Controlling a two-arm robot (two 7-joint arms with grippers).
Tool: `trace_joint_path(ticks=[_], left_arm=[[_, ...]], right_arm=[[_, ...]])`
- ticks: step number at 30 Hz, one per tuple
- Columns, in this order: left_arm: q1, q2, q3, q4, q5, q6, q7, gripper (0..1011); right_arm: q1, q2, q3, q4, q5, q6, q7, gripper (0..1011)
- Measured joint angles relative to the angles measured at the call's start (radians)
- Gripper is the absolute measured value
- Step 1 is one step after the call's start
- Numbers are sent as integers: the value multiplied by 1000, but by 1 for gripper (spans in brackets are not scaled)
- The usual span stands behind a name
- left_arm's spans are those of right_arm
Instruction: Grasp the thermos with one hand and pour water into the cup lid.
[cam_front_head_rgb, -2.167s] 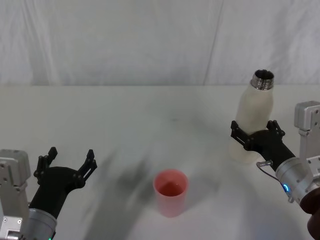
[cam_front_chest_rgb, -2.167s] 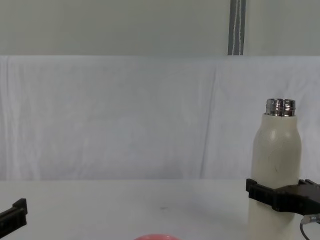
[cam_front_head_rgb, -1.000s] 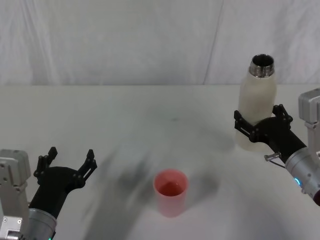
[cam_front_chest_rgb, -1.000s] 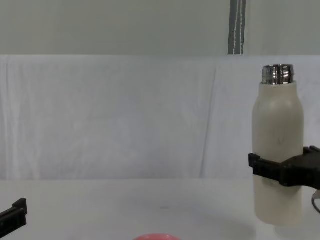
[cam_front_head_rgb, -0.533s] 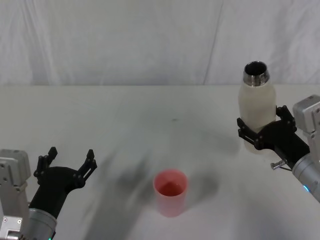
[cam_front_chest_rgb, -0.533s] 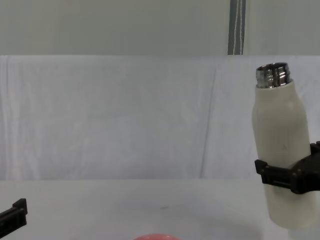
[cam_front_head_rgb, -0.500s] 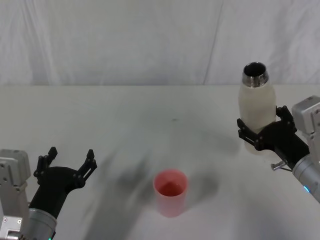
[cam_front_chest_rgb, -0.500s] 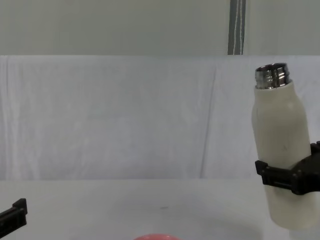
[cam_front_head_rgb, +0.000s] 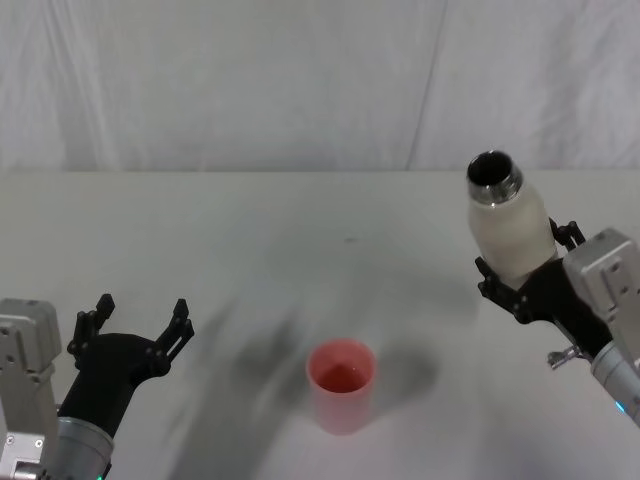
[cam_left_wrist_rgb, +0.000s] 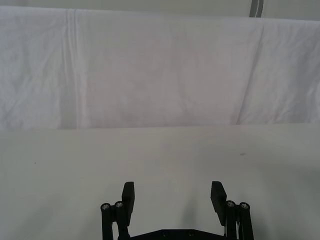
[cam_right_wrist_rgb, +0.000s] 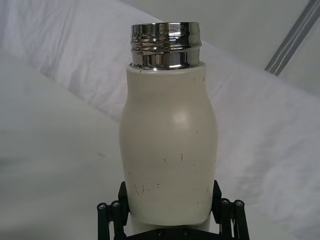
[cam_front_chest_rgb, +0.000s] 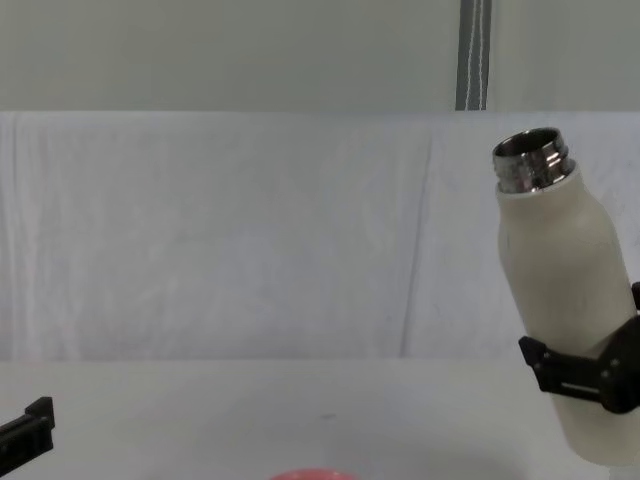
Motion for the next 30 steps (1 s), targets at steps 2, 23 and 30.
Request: trace_joint_path(ticks=[2, 23, 30], left_arm=[[0, 0, 0, 0, 0, 0, 0, 1001], [0, 0, 0, 0, 0, 0, 0, 1001], [0, 0, 0, 0, 0, 0, 0, 1001]], right_arm=[[-14, 5, -5, -13, -36, -7, -12, 950], [-103, 32, -65, -68, -385, -61, -114, 950], [-106, 37, -94, -56, -489, -67, -146, 950]])
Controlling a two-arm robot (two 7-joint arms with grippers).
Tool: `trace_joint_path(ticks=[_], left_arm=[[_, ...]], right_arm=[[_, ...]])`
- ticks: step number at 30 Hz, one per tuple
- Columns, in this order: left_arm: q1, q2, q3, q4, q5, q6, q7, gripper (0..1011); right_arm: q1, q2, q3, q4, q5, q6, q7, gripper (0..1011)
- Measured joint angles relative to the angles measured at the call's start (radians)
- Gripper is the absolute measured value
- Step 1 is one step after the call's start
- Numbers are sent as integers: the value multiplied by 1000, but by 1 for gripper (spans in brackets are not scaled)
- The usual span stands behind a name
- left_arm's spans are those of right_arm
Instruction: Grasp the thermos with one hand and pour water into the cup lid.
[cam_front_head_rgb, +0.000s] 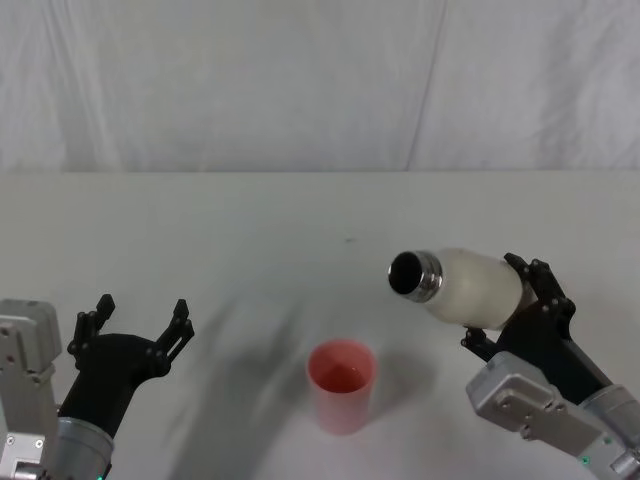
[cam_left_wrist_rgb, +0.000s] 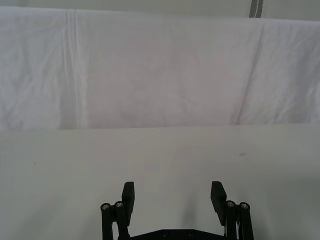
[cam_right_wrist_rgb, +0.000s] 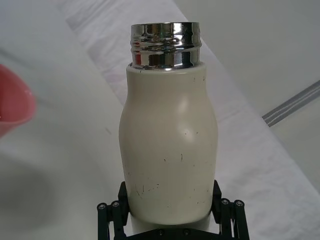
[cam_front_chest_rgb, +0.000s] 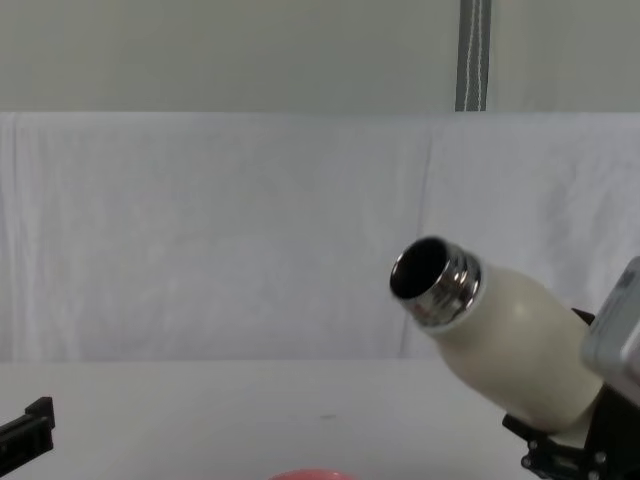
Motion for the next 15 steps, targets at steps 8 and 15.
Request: trace_joint_path(ticks=[8, 15], left_arm=[[0, 0, 0, 0, 0, 0, 0, 1001], [0, 0, 0, 0, 0, 0, 0, 1001]], right_arm=[[3, 3, -16, 16, -54, -6, -20, 950], [13, 3, -27, 32, -85, -10, -36, 950]])
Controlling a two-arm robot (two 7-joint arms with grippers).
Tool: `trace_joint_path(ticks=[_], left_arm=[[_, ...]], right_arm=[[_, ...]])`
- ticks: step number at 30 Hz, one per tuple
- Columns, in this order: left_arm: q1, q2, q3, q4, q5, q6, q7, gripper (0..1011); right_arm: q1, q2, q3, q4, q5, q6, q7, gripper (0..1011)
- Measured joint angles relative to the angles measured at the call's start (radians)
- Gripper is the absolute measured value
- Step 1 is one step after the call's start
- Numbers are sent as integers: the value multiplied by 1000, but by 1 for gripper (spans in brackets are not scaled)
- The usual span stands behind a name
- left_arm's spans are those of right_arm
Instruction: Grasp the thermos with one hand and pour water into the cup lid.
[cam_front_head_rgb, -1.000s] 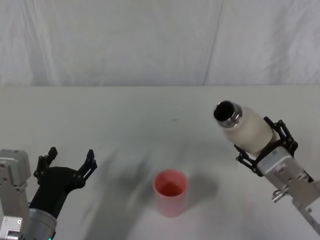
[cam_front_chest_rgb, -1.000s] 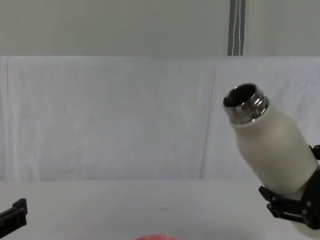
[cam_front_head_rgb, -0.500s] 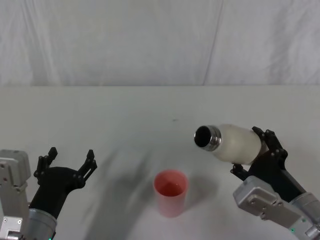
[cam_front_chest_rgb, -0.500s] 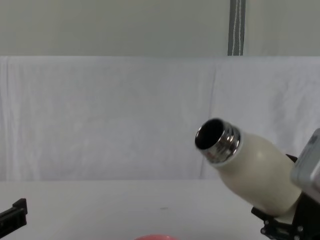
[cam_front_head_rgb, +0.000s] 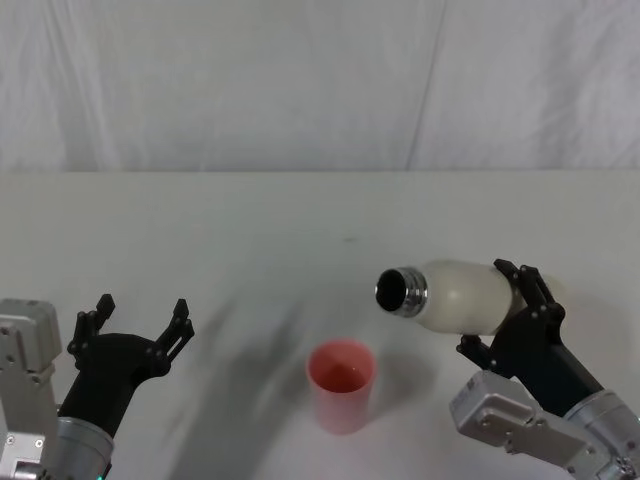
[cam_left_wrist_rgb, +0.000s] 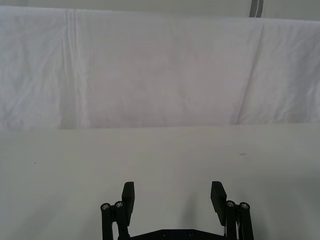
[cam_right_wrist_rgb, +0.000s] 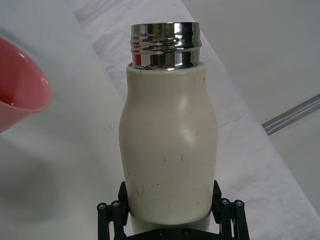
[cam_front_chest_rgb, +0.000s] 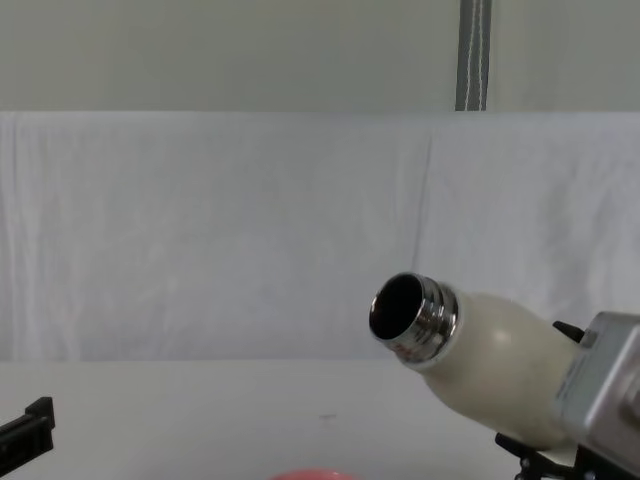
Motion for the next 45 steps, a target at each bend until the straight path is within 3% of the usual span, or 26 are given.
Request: trace_joint_path(ticks=[7, 24, 45], left_arm=[[0, 0, 0, 0, 0, 0, 0, 1001], [0, 0, 0, 0, 0, 0, 0, 1001], [0, 0, 0, 0, 0, 0, 0, 1001]], right_arm=[[7, 2, -5, 12, -10, -4, -5, 950], [39, 28, -38, 40, -94, -7, -40, 950], [113, 58, -82, 102, -159, -33, -83, 950]])
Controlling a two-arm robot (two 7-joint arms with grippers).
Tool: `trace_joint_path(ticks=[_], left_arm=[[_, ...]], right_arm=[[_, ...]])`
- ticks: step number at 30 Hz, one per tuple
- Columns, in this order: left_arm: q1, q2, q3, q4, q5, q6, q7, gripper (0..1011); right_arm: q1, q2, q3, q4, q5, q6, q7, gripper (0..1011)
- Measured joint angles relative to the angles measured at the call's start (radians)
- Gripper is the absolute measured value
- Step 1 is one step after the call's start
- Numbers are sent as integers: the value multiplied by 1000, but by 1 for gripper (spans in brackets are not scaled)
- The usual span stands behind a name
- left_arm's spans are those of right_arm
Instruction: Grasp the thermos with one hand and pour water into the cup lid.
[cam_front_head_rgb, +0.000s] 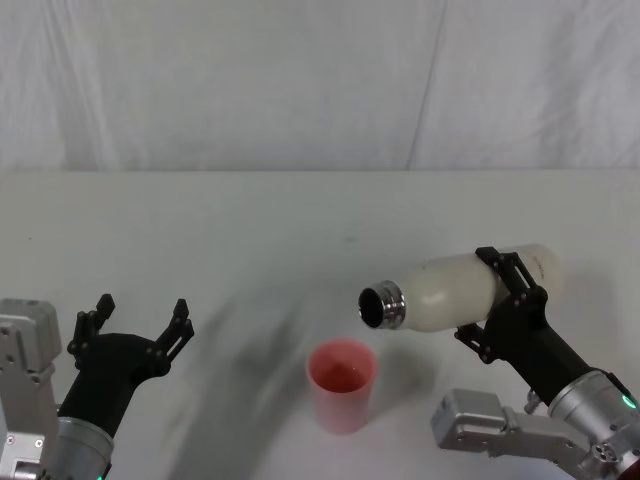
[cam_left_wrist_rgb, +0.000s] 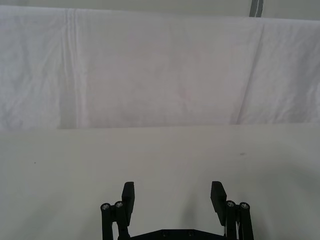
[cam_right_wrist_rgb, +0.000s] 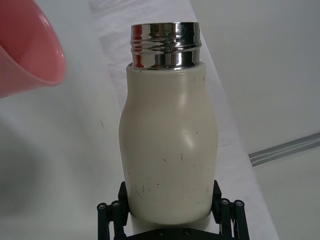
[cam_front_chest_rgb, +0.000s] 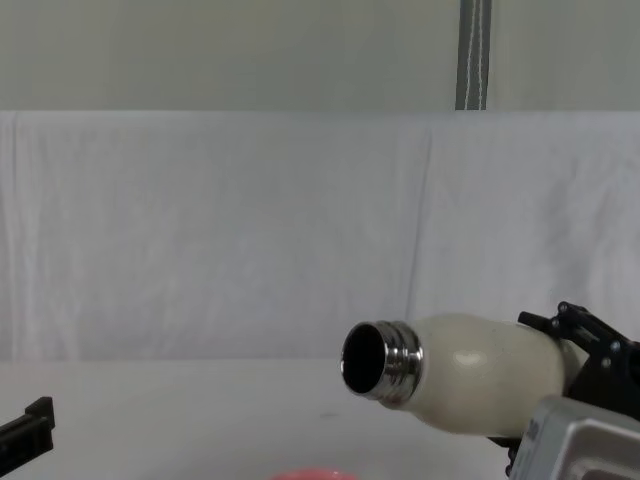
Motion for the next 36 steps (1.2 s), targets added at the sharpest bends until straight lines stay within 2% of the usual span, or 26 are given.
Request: trace_joint_path(ticks=[21, 36], left_arm=[[0, 0, 0, 0, 0, 0, 0, 1001], [0, 0, 0, 0, 0, 0, 0, 1001]], right_arm=[[36, 27, -49, 23, -67, 8, -31, 950], [55, 31, -70, 42, -91, 13, -58, 950]])
